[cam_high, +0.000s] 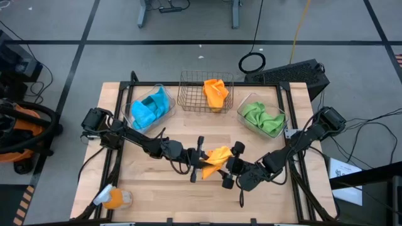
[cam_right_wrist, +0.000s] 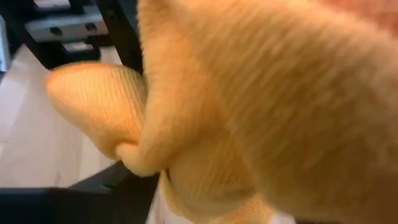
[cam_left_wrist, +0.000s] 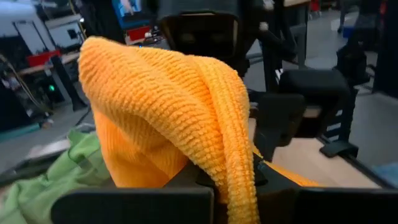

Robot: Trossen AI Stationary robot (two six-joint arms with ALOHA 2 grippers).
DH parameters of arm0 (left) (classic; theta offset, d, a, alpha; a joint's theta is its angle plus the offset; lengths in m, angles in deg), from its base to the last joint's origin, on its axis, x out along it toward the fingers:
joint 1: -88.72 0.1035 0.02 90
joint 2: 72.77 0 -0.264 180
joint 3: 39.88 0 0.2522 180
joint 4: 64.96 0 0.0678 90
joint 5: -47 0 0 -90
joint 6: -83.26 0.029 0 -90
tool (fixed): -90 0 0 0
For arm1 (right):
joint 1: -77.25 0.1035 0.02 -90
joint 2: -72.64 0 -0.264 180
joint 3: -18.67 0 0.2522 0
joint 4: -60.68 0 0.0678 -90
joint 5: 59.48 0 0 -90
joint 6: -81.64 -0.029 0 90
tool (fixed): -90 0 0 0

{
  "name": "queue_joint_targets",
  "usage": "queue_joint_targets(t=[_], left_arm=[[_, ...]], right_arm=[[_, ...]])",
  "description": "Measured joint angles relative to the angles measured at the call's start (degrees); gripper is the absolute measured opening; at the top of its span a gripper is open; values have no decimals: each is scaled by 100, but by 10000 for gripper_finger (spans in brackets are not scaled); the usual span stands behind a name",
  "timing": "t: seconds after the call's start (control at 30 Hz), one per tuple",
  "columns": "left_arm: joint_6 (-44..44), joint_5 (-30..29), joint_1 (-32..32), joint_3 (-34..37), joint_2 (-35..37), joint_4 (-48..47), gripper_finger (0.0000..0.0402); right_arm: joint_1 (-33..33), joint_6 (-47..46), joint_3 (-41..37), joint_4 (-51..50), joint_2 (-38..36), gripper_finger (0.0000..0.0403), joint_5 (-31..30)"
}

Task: Sort microfiber towel by color & place in baskets
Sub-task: Put the yellow towel into the wire basket

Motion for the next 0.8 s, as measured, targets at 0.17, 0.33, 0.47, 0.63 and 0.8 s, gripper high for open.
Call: queue_joint_targets(t=[0.17, 0.33, 0.47, 0.63, 0.8], left_arm=[[700, 0, -32, 0, 0, 5, 11], [727, -255, -31, 0, 94, -100, 26], [440, -1040, -17, -2, 515, -907, 68], [-25, -1789, -46, -8, 1260, -2453, 144], [-496, -2929, -134, -9, 1926, -3637, 213]], right_arm=[[-125, 200, 0, 178, 0, 191, 437], [-132, 472, 0, 166, -9, 35, 523], [-161, 615, 0, 34, -141, 21, 465], [-344, 696, 0, -597, -537, 10, 492], [-806, 1220, 0, -817, -1070, 7, 379]])
